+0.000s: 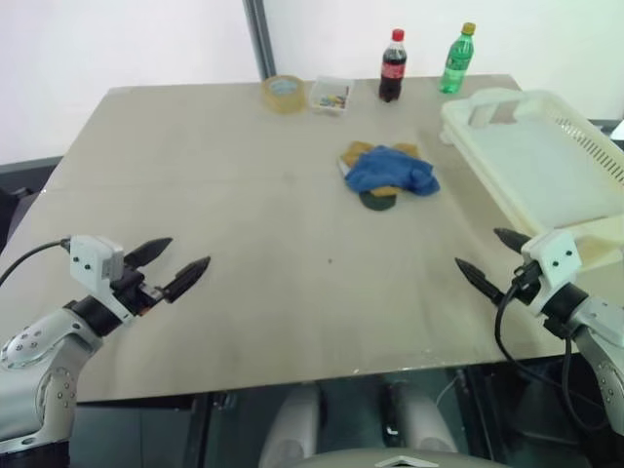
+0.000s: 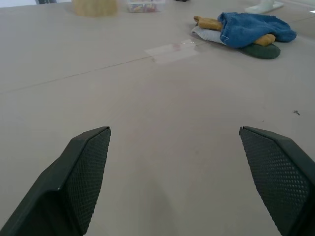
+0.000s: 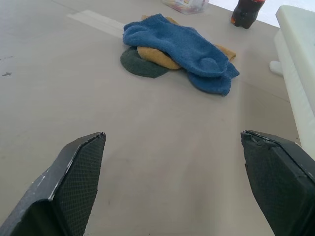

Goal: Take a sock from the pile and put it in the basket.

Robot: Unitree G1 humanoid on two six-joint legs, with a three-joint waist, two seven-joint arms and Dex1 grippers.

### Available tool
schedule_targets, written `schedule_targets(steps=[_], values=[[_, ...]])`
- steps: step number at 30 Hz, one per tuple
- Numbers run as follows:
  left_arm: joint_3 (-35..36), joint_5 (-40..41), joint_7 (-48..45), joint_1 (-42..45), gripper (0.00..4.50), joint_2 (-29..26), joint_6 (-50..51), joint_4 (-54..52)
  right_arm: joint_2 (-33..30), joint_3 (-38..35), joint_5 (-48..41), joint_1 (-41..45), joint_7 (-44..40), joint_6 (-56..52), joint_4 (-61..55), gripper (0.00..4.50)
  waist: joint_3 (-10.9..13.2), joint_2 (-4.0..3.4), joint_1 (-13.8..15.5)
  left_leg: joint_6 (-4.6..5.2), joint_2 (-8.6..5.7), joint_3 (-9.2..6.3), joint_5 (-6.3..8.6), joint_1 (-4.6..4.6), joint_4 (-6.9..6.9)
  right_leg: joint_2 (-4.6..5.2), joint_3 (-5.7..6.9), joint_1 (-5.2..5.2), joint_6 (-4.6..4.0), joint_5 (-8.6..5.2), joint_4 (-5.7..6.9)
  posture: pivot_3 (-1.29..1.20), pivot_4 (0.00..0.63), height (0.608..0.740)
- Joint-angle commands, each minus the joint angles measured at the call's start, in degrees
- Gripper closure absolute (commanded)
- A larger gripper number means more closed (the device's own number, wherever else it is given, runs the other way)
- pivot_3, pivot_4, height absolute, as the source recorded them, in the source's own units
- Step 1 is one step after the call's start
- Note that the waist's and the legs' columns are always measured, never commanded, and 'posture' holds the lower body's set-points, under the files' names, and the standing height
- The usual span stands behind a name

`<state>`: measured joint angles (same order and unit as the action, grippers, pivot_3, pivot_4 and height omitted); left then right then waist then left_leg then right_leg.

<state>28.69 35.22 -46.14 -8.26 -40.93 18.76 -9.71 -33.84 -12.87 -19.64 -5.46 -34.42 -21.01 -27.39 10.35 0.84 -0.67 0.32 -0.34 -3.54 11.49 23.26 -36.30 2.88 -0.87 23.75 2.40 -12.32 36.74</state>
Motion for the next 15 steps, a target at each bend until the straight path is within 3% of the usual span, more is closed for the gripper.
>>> schedule_targets(steps=[1, 15], values=[[0.75, 0.70, -0.31, 0.86, 0.04, -1.04, 0.45, -2.84, -1.15, -1.26, -1.11, 0.36, -0.67, -0.15, -2.56, 0.00, 0.00, 0.00, -0.01, 0.00, 0.00, 0.00, 0.00, 0.00, 0.00, 0.00, 0.00, 0.00, 0.00, 0.00, 0.00, 0.00, 0.150, 0.740], [-2.38, 0.13, 2.36, 3.99, 0.04, 1.22, 2.58, -5.19, 1.02, 1.71, -0.18, 1.82, 1.44, 0.58, -2.65, 0.00, 0.00, 0.03, -0.02, 0.02, 0.05, 0.06, 0.01, 0.05, 0.00, -0.08, -0.04, 0.08, 0.00, 0.00, -0.01, 0.00, 0.150, 0.740]])
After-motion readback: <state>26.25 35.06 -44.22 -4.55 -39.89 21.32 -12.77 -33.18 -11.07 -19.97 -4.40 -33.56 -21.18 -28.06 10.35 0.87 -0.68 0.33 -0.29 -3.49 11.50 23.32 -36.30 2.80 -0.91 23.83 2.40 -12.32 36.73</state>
